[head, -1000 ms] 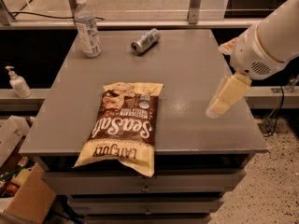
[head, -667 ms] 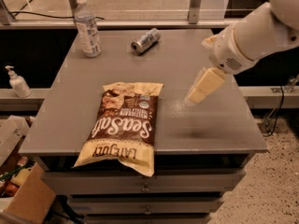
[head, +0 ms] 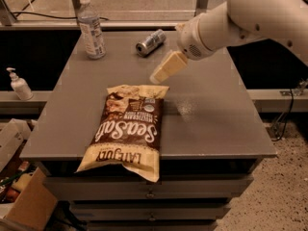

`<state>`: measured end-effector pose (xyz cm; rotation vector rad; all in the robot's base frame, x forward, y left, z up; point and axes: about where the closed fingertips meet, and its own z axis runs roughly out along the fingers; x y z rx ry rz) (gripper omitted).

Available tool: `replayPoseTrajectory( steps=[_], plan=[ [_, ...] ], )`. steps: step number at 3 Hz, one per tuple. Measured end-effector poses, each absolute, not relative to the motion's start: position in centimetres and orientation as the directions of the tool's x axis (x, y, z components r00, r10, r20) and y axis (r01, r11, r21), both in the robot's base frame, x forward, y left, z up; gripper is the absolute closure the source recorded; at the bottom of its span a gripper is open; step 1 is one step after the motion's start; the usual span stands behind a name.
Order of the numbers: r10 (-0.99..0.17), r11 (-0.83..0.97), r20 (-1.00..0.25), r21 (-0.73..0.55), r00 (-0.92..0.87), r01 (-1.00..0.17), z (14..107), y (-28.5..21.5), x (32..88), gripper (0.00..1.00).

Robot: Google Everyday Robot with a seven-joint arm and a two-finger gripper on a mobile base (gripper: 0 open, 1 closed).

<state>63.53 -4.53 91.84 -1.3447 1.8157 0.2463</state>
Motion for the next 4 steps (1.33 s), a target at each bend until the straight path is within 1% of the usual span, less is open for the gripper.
replayPoseTrajectory(
  steps=[2, 4],
  plan=[
    [-0.551, 0.455, -0.832, -0.229, -0.07, -0.86, 92.5, 3.3, 70.1, 0.0],
    [-0.476, 0.486, -0.873, -0.156, -0.111, -0.86, 91.2, 9.0, 74.8, 0.0]
  ],
)
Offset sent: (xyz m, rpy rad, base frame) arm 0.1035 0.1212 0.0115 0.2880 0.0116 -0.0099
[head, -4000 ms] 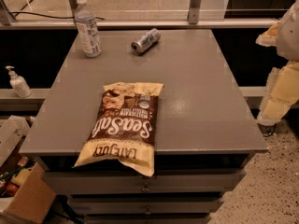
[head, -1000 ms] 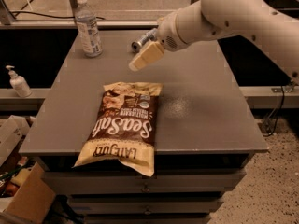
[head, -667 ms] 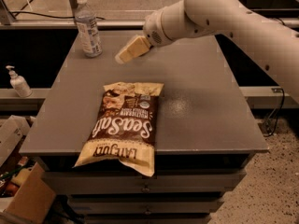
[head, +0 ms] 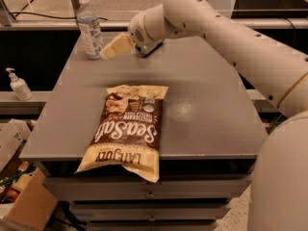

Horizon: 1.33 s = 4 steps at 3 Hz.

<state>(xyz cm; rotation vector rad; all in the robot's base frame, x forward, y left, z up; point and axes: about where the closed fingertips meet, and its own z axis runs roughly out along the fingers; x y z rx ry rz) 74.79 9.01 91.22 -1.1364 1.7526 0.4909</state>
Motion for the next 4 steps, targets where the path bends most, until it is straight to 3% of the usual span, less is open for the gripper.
replayPoseTrajectory(
  steps=[4],
  plan=[
    [-0.401, 0.516, -0.905, -0.099, -0.139, -0.851, 89.8, 18.3, 82.1, 0.0]
  ],
)
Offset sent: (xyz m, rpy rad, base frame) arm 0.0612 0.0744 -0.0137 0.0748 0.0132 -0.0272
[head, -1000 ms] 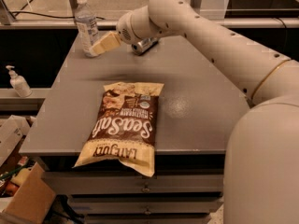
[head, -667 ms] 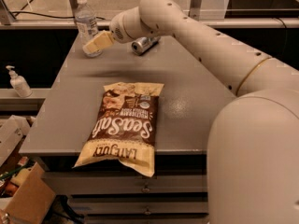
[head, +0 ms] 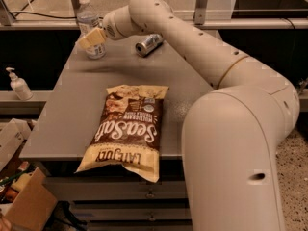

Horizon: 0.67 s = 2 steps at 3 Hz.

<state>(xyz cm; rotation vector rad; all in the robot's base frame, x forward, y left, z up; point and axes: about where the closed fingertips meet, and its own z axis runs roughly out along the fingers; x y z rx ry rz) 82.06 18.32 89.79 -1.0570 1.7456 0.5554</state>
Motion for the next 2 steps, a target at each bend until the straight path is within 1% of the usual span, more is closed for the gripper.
replayPoseTrajectory(
  steps=[1, 2],
  plan=[
    [-0.393, 0.513, -0.909, -0.092, -0.138, -0.853, 90.06, 19.74, 82.66, 0.18],
    [-0.389, 0.502, -0.912, -0.091, -0.131, -0.86, 90.11, 20.65, 82.74, 0.41]
  ],
)
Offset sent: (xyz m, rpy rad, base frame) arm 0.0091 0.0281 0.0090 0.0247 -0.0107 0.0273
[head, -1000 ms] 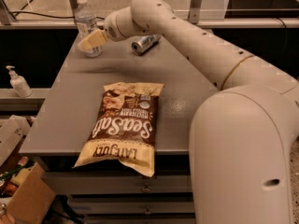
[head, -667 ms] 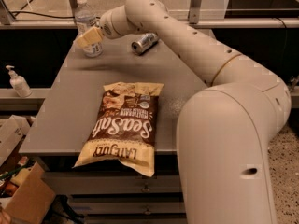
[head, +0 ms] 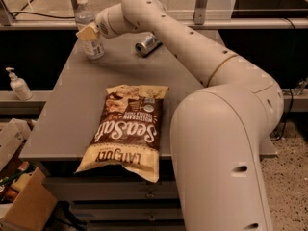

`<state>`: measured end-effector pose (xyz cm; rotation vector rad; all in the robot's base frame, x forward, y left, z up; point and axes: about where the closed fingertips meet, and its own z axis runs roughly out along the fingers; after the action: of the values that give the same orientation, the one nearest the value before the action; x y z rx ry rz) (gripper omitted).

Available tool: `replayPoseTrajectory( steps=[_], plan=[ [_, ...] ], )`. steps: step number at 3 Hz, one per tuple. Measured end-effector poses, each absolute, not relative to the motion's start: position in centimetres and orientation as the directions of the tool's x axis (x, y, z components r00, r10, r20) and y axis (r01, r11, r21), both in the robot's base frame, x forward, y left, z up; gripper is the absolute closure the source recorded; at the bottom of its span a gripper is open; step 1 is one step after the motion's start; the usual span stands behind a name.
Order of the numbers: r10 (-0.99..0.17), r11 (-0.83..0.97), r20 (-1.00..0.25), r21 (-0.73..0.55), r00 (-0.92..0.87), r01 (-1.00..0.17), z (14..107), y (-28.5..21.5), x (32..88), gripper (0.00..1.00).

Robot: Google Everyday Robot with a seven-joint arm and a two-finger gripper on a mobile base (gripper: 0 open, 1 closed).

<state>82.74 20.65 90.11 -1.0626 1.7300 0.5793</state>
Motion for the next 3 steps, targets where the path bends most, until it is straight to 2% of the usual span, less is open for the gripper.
replayPoseTrajectory(
  steps=[2, 3],
  plan=[
    [-0.406, 0.481, -0.907, -0.107, -0.113, -0.87, 90.4, 19.7, 81.8, 0.88],
    [-0.401, 0.448, -0.912, -0.107, -0.092, -0.888, 92.2, 18.0, 80.6, 1.0]
  ],
)
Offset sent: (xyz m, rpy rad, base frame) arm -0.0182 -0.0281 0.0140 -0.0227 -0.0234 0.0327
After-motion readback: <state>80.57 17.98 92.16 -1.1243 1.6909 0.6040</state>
